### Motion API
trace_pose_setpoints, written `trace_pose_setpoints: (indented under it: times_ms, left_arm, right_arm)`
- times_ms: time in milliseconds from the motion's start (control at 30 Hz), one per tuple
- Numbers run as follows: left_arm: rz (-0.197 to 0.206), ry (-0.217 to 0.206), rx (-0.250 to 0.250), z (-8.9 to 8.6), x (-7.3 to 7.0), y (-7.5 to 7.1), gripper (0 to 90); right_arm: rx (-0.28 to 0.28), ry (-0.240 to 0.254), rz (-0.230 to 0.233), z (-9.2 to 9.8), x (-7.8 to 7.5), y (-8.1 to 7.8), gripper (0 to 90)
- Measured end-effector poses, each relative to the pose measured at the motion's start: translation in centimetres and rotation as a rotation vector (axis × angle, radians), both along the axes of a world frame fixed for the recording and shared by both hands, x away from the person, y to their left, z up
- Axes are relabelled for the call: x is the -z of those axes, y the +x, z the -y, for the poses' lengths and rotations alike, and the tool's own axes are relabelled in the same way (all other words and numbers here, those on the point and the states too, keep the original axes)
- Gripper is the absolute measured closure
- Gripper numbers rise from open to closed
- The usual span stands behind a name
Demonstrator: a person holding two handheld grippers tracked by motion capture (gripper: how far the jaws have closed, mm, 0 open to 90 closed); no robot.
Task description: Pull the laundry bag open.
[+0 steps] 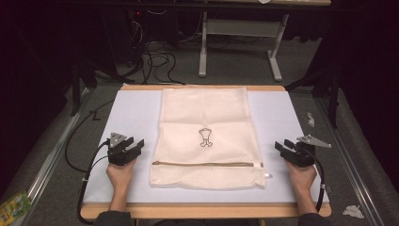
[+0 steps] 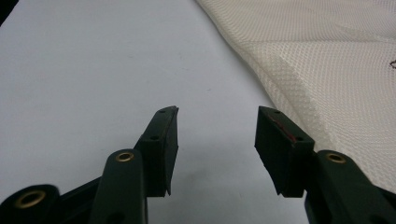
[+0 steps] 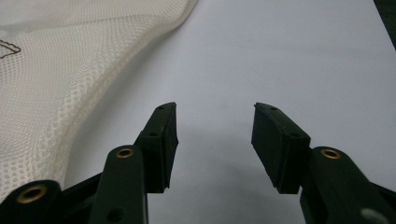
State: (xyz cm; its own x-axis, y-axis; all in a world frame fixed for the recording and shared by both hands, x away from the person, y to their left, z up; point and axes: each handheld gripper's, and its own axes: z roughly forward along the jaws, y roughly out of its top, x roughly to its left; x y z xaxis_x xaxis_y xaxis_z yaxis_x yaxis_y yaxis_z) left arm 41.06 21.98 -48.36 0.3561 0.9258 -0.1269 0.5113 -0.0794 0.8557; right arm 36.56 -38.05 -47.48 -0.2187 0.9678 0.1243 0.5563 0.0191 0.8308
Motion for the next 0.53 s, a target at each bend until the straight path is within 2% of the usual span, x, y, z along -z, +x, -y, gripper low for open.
trace_pose_setpoints:
  times_ms: [100, 167, 300, 533]
  left_arm:
    - [0.016, 0.021, 0.007, 0.19, 0.01, -0.21, 46.6]
    - [0.021, 0.022, 0.013, 0.2, 0.01, -0.27, 45.7]
    - [-0.001, 0.013, 0.009, 0.11, 0.06, -0.08, 44.0]
    - [-0.015, 0.007, 0.004, 0.04, 0.1, 0.08, 40.8]
  right_arm:
    - [0.013, -0.002, -0.001, -0.01, 0.09, -0.03, 47.9]
    - [0.013, -0.012, 0.015, 0.0, 0.1, -0.14, 47.1]
    - [0.028, -0.003, 0.011, 0.03, 0.14, -0.16, 44.9]
    - [0.024, -0.006, -0.004, 0.02, 0.17, -0.02, 39.8]
